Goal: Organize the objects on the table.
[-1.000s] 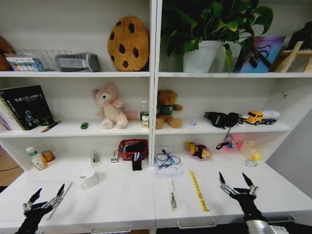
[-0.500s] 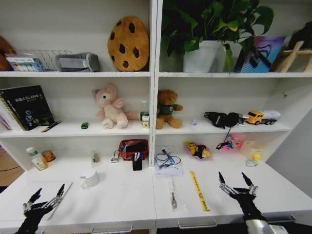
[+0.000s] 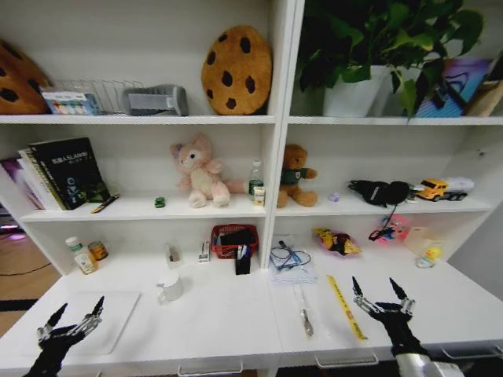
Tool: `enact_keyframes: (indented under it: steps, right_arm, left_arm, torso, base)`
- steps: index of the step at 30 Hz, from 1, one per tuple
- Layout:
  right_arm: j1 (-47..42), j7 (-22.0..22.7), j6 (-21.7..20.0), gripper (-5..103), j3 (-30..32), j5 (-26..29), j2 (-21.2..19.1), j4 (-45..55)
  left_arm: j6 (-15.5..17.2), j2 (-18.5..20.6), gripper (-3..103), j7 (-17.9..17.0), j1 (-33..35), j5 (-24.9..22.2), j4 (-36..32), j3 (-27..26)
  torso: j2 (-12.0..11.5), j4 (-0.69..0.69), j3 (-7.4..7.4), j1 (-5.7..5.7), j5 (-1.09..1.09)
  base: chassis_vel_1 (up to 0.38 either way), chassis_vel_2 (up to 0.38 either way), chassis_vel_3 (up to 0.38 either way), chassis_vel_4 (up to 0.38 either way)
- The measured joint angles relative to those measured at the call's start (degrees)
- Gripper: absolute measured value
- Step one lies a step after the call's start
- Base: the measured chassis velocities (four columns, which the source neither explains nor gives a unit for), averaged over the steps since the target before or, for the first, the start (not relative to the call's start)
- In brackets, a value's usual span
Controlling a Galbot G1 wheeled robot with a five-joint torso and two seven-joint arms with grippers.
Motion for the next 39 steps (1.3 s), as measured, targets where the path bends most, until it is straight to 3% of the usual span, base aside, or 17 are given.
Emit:
enact_keyframes:
  steps: [10,14,15,16,17,19,20,22,39]
  right_arm:
    - [0.0,0.0,0.0,100,0.0,0.0,0.0,0.0]
    - [0.0,0.0,0.0,100,0.0,0.0,0.0,0.0]
    - [0.0,0.0,0.0,100,0.0,0.0,0.0,0.0]
    - [0.0,0.0,0.0,100,0.0,0.0,0.0,0.0]
    - [0.0,0.0,0.0,100,0.0,0.0,0.0,0.0]
    - [0.0,0.0,0.0,100,0.0,0.0,0.0,0.0]
    - [0.0,0.0,0.0,100,0.0,0.0,0.0,0.0]
    - [0.0,0.0,0.0,100,0.0,0.0,0.0,0.0]
    - [0.0,0.0,0.0,100,0.0,0.0,0.0,0.0]
  left_arm:
    - [0.0,0.0,100,0.0,0.0,0.0,0.0,0.0]
    - [0.0,0.0,100,0.0,0.0,0.0,0.0,0.0]
    - [0.0,0.0,100,0.0,0.0,0.0,0.0,0.0]
    - [0.0,0.0,100,0.0,0.0,0.0,0.0,0.0]
    - [0.0,0.0,100,0.0,0.0,0.0,0.0,0.0]
    - [0.0,0.0,100,0.0,0.0,0.0,0.0,0.0]
    - [0.0,0.0,100,0.0,0.0,0.0,0.0,0.0]
    - [0.0,0.0,100,0.0,0.0,0.0,0.0,0.0]
    - [0.0,0.0,100,0.0,0.0,0.0,0.0,0.0]
  torso:
    - [0.0,-0.01,0.0,0.0,-0.05]
    - [0.0,0.0,0.0,0.0,0.02]
    - [0.0,-0.01,0.0,0.01,-0.11]
    - [0.0,-0.01,0.0,0.01,-0.11]
    - [0.0,0.02,0.0,0.02,-0.05]
    - [0.0,-0.04,0.0,0.0,0.08]
    - [0.0,-0.02,0.0,-0.01,-0.12]
    - [0.0,0.04,0.01,-0.01,0.05]
    - [0.0,0.0,0.01,0.02,-0.01]
  base:
    - [0.332,0.342,-0.35,-0.34]
    - [0.353,0.337,-0.342,-0.346]
    - [0.264,0.273,-0.285,-0.262]
    - [0.264,0.273,-0.285,-0.262]
    - [0.264,0.154,-0.154,-0.262]
    - [0.162,0.154,-0.118,-0.152]
    - [0.074,-0.008,0.001,-0.052]
    - [0.026,-0.013,0.033,-0.025]
    - [-0.001,-0.025,0.003,0.036]
